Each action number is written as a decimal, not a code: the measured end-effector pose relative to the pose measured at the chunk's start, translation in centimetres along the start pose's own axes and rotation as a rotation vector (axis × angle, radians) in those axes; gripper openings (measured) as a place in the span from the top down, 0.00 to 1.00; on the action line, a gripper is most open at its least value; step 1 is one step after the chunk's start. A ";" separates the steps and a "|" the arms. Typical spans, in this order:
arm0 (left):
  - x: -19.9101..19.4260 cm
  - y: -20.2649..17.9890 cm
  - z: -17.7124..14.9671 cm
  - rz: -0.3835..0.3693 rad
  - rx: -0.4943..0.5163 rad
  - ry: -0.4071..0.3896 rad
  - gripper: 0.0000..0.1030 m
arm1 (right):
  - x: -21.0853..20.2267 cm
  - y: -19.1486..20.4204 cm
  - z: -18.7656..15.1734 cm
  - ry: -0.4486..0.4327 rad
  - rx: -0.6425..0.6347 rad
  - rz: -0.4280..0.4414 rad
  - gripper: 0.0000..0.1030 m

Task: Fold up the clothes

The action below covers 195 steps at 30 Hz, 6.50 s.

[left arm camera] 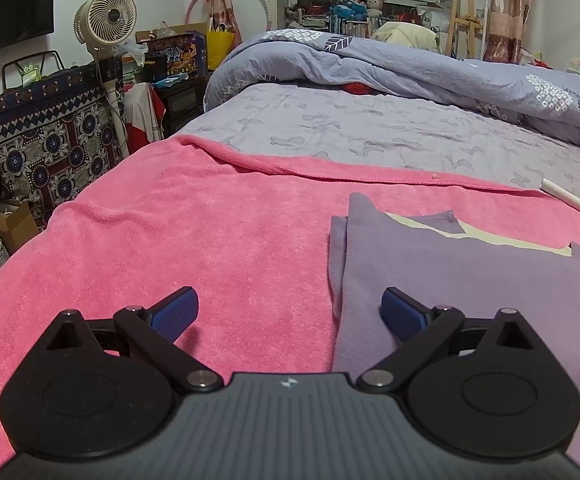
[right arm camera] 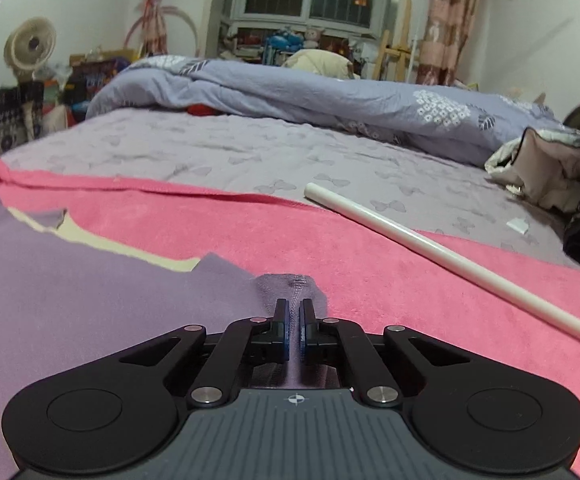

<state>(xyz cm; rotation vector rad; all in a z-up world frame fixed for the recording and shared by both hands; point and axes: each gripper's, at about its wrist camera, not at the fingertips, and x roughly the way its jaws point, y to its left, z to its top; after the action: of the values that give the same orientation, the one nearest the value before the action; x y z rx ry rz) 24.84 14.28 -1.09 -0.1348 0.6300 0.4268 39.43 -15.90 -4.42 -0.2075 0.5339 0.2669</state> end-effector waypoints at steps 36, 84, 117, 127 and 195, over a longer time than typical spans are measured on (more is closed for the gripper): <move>0.6 1.8 0.3 0.057 -0.099 0.000 0.02 | -2.3 -9.4 -0.3 0.004 0.480 -0.098 0.86; -0.2 4.8 0.4 0.066 -0.242 0.024 0.02 | -11.2 -3.8 -3.7 -0.076 0.350 -0.113 0.64; -0.8 5.2 0.4 0.003 -0.252 0.004 0.02 | -12.2 0.6 -3.1 -0.032 0.123 0.049 0.74; -2.7 1.4 -2.5 -0.082 0.049 0.008 0.00 | -17.2 -3.1 -3.9 0.031 0.103 -0.066 0.61; -2.9 2.5 -3.3 0.055 -0.005 -0.063 0.00 | -13.4 8.4 -5.4 0.140 0.078 0.588 0.86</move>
<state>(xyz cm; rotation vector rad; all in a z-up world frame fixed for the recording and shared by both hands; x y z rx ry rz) 19.83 14.75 -1.98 -0.1084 0.5715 0.4836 23.25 -12.04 -2.93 0.0132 0.7370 0.8061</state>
